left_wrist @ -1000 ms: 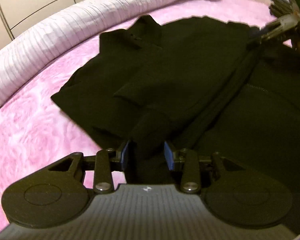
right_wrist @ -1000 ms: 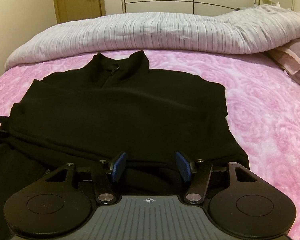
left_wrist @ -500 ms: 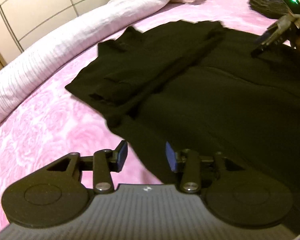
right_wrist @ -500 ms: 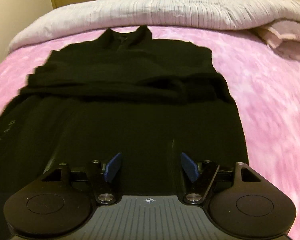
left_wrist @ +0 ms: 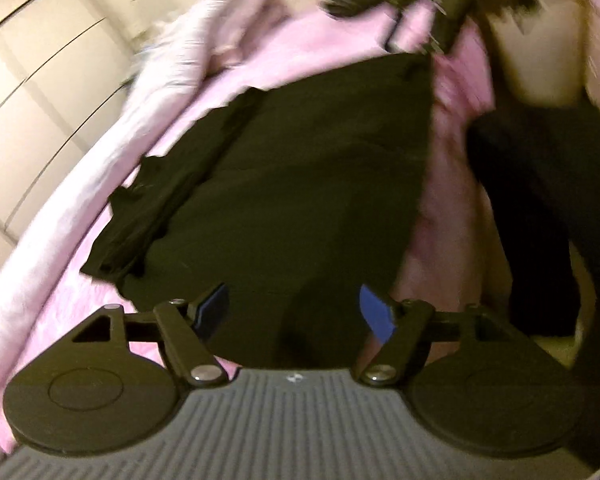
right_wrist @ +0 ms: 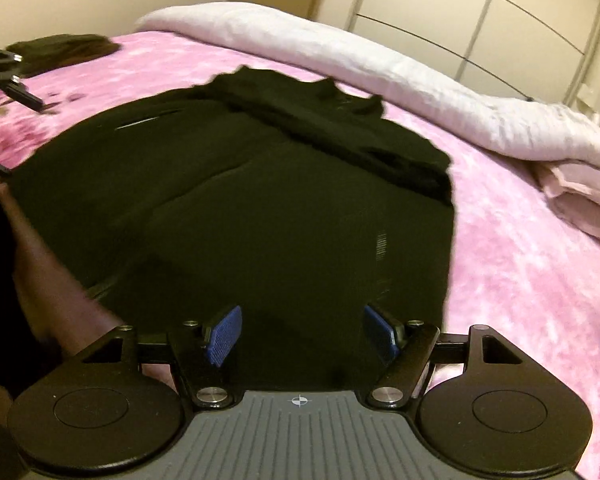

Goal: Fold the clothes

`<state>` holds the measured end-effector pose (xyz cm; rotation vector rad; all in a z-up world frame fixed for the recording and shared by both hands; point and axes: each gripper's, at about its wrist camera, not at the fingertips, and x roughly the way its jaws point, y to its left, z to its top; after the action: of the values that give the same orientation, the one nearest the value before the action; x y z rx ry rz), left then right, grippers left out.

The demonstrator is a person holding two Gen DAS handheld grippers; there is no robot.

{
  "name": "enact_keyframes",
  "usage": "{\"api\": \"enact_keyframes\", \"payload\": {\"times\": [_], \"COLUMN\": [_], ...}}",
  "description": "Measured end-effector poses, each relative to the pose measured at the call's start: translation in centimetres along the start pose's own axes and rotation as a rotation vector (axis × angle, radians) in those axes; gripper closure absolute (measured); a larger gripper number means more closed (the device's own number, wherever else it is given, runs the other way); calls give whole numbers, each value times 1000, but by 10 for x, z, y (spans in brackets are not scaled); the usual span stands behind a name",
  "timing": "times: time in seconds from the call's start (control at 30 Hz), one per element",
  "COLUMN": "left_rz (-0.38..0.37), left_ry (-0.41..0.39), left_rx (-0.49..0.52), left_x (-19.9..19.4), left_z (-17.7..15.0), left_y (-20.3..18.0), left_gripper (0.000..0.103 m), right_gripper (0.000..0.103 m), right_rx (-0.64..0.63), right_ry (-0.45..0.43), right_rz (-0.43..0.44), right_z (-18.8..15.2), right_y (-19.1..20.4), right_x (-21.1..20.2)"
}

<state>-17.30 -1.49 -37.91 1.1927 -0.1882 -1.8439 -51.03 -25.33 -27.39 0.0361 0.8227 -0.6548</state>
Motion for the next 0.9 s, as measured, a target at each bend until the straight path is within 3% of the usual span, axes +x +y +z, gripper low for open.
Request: {"api": "enact_keyframes", "payload": {"times": [0.23, 0.47, 0.53, 0.6, 0.83, 0.9], "left_rz": [49, 125, 129, 112, 15, 6], "left_ry": [101, 131, 144, 147, 87, 70], "left_rx": [254, 232, 231, 194, -185, -237], "left_x": [24, 48, 53, 53, 28, 27], "left_z": [-10, -5, -3, 0, 14, 21], "left_y": [-27, -13, -12, -9, 58, 75], "left_gripper": [35, 45, 75, 91, 94, 94], "right_gripper": [32, 32, 32, 31, 28, 28], "right_rx": [-128, -257, -299, -352, -505, -514], "right_ry": [30, -17, -31, -56, -169, -189], "right_rz": [-10, -44, -36, -25, -43, -72], "right_z": [-17, -23, -25, -29, -36, -35], "right_y": [24, 40, 50, 64, 107, 111], "right_x": [10, 15, 17, 18, 30, 40]}}
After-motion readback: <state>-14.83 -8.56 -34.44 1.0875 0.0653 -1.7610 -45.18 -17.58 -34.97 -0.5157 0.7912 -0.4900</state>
